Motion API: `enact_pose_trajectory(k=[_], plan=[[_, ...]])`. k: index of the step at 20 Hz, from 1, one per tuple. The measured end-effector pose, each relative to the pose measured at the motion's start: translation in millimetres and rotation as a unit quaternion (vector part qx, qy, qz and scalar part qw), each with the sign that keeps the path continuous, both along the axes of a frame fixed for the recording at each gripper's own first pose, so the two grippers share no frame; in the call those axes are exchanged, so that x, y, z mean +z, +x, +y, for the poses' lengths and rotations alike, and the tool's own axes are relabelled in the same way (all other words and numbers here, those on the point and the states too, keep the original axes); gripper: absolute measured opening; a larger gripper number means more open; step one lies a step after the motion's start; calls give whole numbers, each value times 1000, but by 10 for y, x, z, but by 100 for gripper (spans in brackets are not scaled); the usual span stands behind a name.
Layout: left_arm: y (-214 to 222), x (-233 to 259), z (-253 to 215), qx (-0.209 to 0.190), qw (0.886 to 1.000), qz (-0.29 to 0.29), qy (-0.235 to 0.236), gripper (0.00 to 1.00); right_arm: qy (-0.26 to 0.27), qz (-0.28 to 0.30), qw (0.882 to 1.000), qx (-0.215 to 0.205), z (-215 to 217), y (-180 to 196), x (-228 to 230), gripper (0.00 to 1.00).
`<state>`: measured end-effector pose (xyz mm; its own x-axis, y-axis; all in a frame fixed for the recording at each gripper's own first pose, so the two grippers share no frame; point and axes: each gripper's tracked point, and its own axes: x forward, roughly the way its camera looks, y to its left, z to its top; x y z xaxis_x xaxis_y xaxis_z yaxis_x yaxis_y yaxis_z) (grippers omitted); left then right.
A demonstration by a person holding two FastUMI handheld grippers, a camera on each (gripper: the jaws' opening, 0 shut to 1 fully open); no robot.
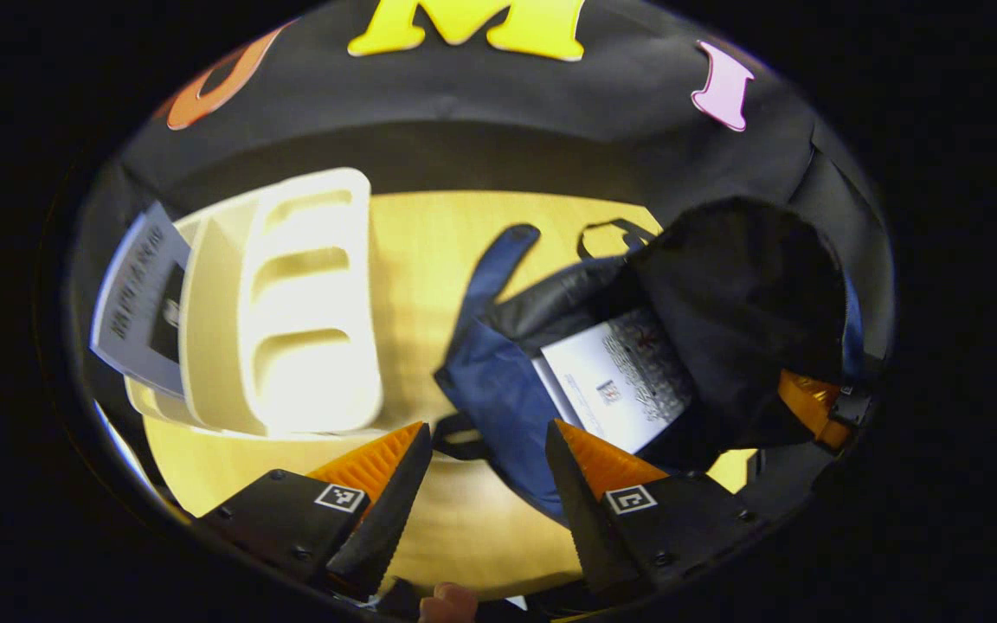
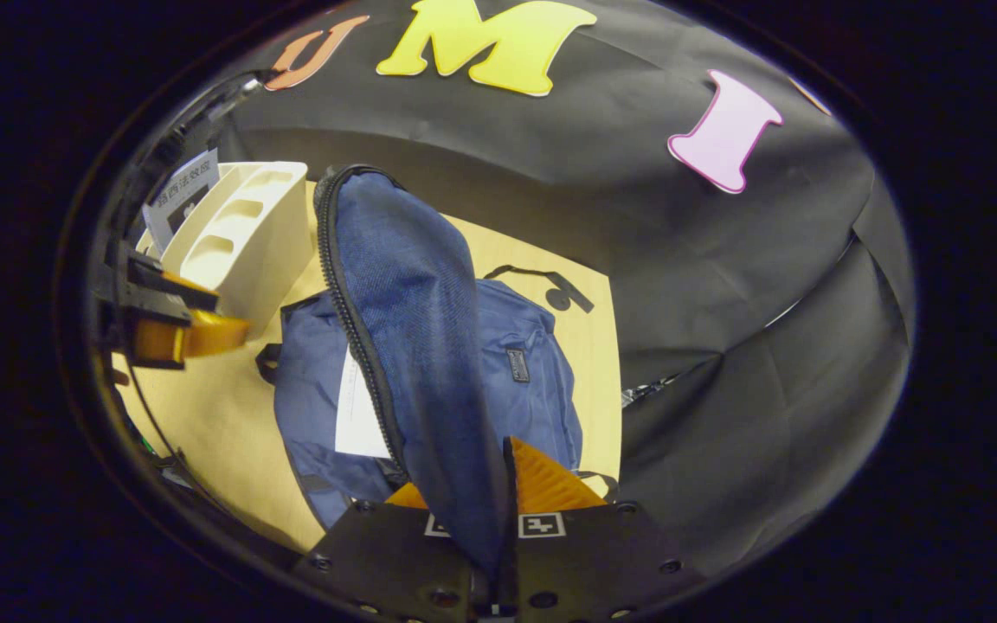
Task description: Open the schoolbag, grab two books from the bookshelf and put them into the schoolbag.
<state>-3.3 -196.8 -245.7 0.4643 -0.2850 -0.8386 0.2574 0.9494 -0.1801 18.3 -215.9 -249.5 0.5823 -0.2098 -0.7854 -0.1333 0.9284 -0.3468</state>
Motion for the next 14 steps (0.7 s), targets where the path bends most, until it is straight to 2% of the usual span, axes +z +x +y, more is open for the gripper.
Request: enact_pose_trajectory(k=[3, 6, 7, 8, 11, 14], plan=[[12, 258, 241, 24, 999, -29, 6, 87, -1, 0, 1000, -3, 30, -8, -11, 0], [108, 519, 689, 47, 996, -61, 35, 87, -1, -1, 1000, -9, 24, -15, -7, 0], [142, 581, 822, 53, 995, -69, 47, 96, -2, -1, 1000, -10, 23, -19, -10, 1], [157, 658, 967, 56, 994, -73, 53, 92, -2, -2, 1000, -11, 22, -15, -2, 1], [175, 902, 1277, 74, 995, -59, 28, 96, 1, -3, 1000, -20, 13, -27, -13, 1], [324, 1066, 1741, 84, 994, -64, 34, 95, 4, -2, 1000, -24, 54, -30, -29, 1]])
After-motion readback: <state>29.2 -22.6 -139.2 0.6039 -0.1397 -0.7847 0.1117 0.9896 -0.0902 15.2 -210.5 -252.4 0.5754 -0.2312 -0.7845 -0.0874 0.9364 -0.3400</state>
